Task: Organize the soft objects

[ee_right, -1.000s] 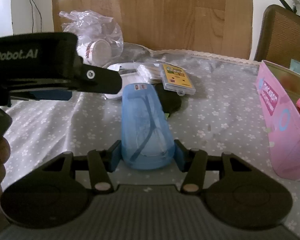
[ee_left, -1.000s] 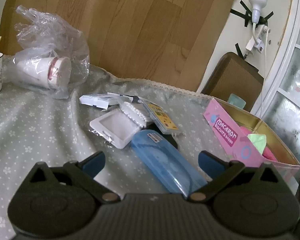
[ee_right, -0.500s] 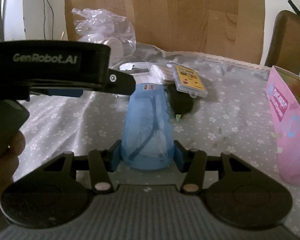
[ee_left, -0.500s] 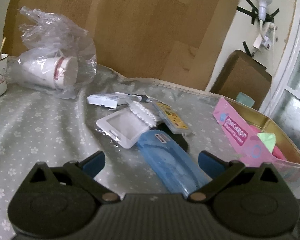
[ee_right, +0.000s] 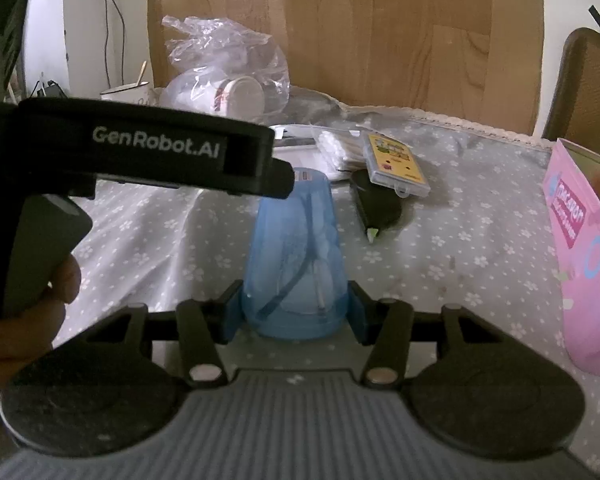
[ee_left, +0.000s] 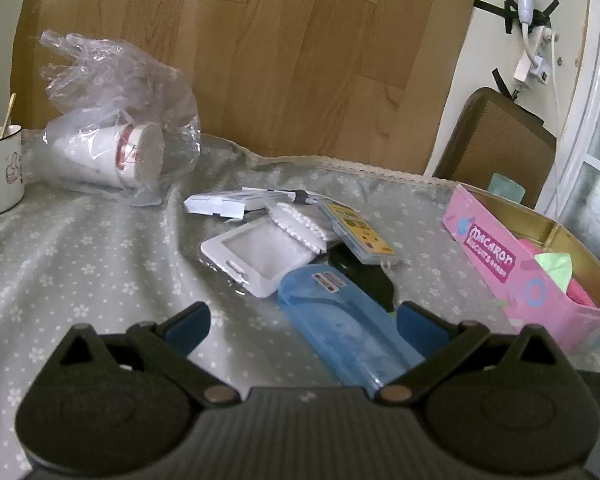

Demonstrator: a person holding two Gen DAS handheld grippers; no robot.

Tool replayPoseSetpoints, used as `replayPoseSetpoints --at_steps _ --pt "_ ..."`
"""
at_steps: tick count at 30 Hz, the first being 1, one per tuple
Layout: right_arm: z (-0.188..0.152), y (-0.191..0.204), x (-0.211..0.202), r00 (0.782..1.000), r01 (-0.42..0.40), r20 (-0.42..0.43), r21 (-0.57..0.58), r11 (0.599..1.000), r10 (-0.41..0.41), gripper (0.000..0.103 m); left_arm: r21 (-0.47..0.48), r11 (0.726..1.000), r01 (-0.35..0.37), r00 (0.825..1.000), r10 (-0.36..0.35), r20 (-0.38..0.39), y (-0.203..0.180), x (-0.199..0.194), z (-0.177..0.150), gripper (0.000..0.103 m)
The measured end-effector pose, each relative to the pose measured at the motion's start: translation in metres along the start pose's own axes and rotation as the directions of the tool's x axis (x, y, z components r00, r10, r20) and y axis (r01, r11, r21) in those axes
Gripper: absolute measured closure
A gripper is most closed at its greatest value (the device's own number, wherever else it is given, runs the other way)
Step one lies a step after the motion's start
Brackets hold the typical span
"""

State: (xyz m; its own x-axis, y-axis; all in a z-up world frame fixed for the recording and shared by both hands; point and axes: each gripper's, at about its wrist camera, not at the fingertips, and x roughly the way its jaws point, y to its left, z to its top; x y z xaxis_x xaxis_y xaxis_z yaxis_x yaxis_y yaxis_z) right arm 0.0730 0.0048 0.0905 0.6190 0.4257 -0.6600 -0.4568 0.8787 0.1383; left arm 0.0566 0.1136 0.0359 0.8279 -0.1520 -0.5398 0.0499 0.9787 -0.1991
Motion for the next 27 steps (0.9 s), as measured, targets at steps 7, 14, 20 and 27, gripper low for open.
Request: replayPoseSetpoints --at_steps 7,14,20,27 --pt "0.0 0.0 0.001 1.0 -0.001 -0.001 -0.006 1.0 0.001 0.047 0.016 0.999 0.036 0.999 -0.036 0.001 -0.004 -0.002 -0.001 0.0" --pt "0.0 0.0 0.001 1.0 -0.002 -0.001 -0.008 1.0 0.002 0.047 0.033 0.998 0.044 0.999 -0.044 -0.009 -0.007 0.0 -0.002 0.0" --pt "-0.001 -0.002 -0.002 1.0 -0.016 -0.01 -0.004 1.0 0.016 0.047 0.039 0.998 0.05 0.998 -0.049 -0.026 -0.007 0.005 -0.004 0.0" --pt "-0.017 -0.003 -0.026 1.0 0.004 -0.012 -0.049 0.999 -0.005 0.048 0.057 0.993 0.108 0.992 -0.104 -0.065 -0.011 0.011 -0.007 0.0"
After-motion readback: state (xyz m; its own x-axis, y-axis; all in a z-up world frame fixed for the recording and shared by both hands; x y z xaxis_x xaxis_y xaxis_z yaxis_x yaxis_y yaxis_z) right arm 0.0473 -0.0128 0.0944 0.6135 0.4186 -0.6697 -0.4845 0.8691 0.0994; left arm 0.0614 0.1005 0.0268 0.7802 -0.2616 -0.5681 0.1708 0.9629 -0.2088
